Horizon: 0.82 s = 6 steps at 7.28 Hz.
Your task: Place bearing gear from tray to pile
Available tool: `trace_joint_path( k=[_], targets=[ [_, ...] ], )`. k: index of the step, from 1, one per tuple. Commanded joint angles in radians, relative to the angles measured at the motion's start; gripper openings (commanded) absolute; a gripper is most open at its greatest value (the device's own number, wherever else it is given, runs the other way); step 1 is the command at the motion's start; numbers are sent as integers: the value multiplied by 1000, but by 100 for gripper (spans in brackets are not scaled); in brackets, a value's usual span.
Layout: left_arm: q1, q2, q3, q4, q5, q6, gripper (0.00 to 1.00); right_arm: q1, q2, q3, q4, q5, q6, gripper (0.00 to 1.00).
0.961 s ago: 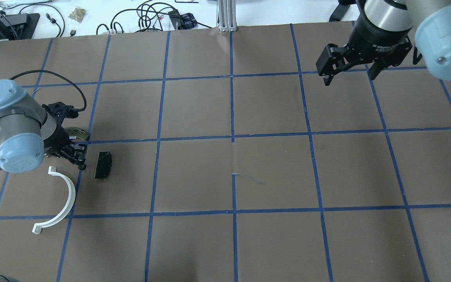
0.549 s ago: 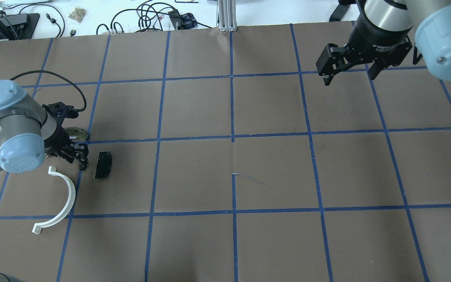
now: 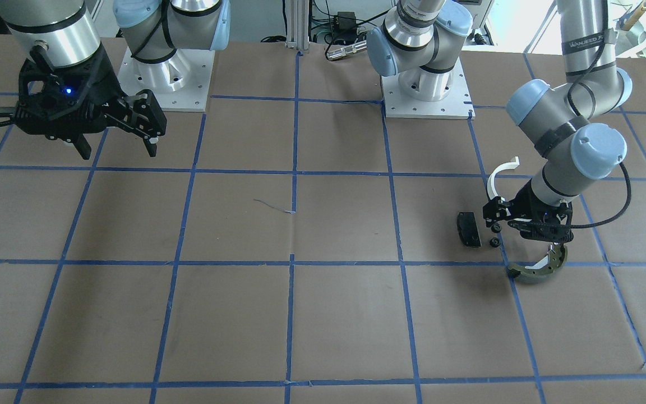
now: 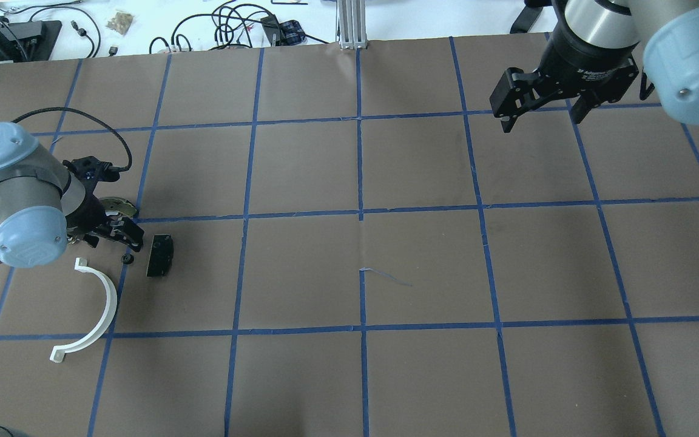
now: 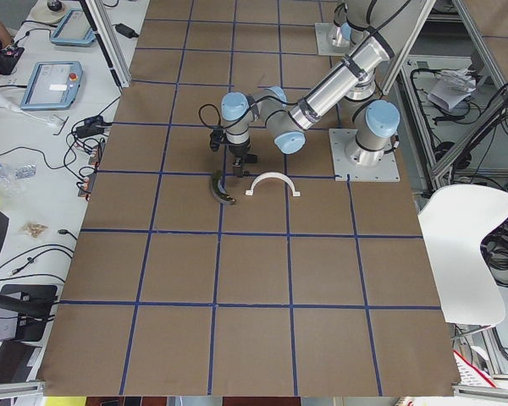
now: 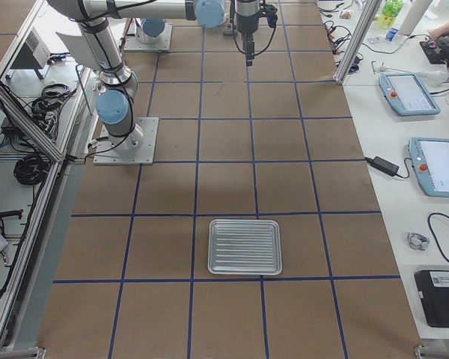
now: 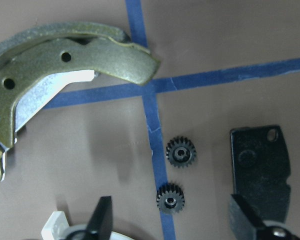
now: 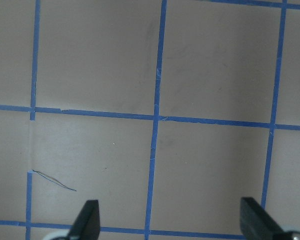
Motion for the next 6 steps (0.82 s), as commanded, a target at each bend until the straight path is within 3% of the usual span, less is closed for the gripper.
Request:
trace_joint_path(
  k=[1, 3, 6],
  targets=[
    [-39, 48, 40, -23, -8, -33, 99, 0, 0, 0, 1, 0, 0, 100],
    [-151, 73, 182, -219, -10, -173, 98, 0, 0, 0, 1, 0, 0, 100],
    [-307, 47, 545, -627, -72, -501, 100, 0, 0, 0, 0, 0, 0, 100]
  ],
)
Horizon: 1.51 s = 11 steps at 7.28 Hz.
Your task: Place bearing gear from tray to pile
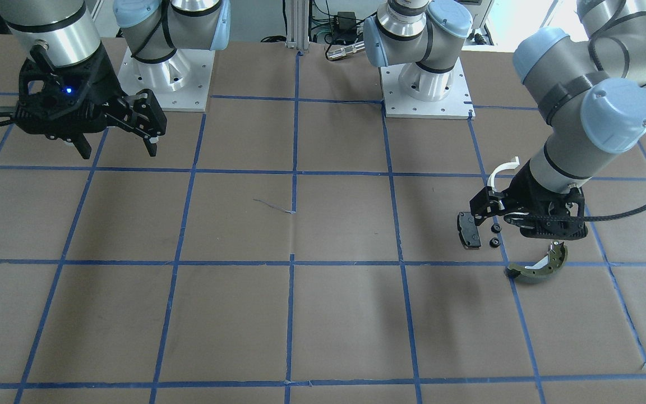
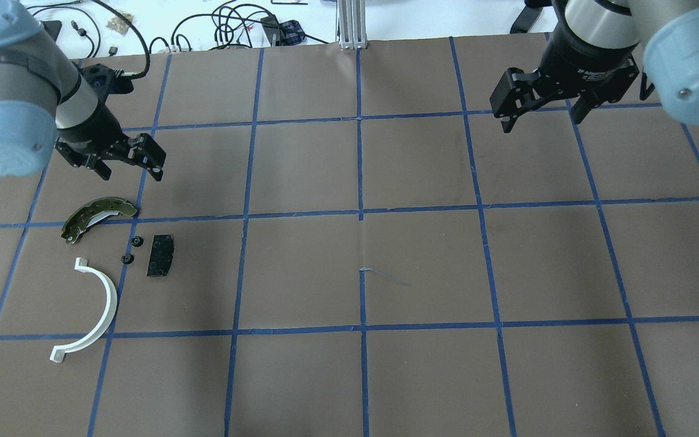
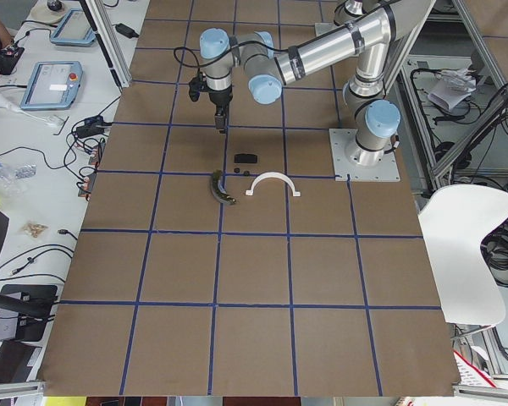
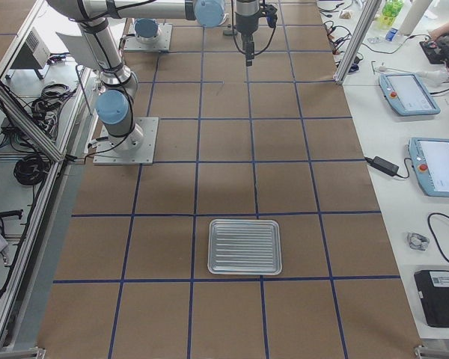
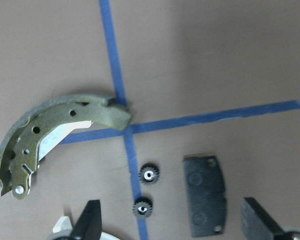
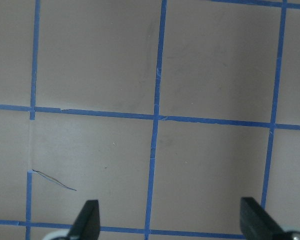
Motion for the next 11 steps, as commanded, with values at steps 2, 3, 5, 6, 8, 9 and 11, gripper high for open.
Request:
trace_joint_path(
  k=[2, 3, 5, 6, 8, 9, 11],
  targets=[
    [-182, -11, 269, -260, -39, -219, 100, 0, 0, 0, -1, 0, 0, 100],
    [-228, 27, 262, -280, -39, -222, 100, 0, 0, 0, 0, 0, -2, 100],
    [-247, 85, 243, -287, -38, -232, 100, 0, 0, 0, -1, 0, -2, 100],
    [-247, 111, 205, -285, -35, -232, 100, 0, 0, 0, 0, 0, -2, 100],
    [-245, 162, 139, -262, -38, -222, 100, 0, 0, 0, 0, 0, -2, 100],
    [-242, 157, 150, -250, -35, -225, 100, 0, 0, 0, -1, 0, -2, 100],
    [-241, 145, 156, -242, -38, -229, 100, 0, 0, 0, 0, 0, -3, 100]
  ],
)
